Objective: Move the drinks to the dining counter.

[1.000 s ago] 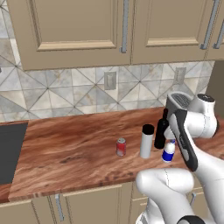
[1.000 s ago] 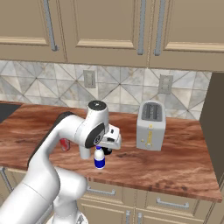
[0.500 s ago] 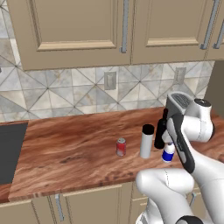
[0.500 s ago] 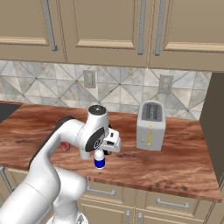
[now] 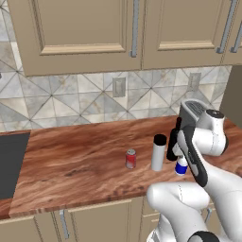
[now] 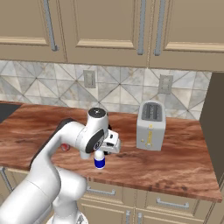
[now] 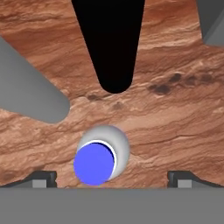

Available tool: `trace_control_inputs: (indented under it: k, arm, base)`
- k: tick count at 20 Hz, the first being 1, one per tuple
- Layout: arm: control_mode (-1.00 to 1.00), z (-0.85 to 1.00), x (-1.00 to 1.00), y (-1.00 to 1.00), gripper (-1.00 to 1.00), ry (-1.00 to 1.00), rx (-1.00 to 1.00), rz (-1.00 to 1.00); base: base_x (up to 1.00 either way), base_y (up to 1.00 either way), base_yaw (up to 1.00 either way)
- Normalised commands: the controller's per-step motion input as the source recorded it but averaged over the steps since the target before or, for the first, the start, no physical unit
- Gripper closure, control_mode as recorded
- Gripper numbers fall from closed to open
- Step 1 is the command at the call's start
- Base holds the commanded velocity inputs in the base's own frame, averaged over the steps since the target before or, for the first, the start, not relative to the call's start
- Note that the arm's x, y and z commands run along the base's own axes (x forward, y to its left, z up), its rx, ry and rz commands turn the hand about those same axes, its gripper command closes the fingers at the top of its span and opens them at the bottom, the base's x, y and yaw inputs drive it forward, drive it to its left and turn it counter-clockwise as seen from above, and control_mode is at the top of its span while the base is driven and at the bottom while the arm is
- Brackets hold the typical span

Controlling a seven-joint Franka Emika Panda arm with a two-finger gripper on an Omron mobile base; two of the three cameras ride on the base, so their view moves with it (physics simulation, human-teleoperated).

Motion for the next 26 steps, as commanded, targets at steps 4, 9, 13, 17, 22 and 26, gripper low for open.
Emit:
trace_control_inputs:
  k: [4, 9, 13, 17, 22, 26]
  arm:
    - [-1.00, -0.09, 0.12, 0.00, -1.00, 0.00, 0.00, 0.00]
    - [-1.00, -0.11, 0.07, 0.01, -1.00, 0.00, 0.00, 0.00]
    - [-1.00, -0.10, 0.05, 0.00, -1.00, 0.00, 0.00, 0.00]
    - [-1.00, -0.12, 0.05, 0.04, -1.00, 0.00, 0.00, 0.00]
    - [-1.00, -0.15, 0.03, 0.09, 1.00, 0.00, 0.00, 0.00]
    - [-1.00, -0.04, 0.00, 0.03, 1.00, 0.00, 0.00, 0.00]
  base:
    - [0.00, 0.00, 0.00]
    - [0.00, 0.00, 0.00]
    - [0.00, 0.00, 0.00]
    - [0.00, 0.00, 0.00]
    - [0.00, 0.00, 0.00]
    - [0.00, 0.00, 0.00]
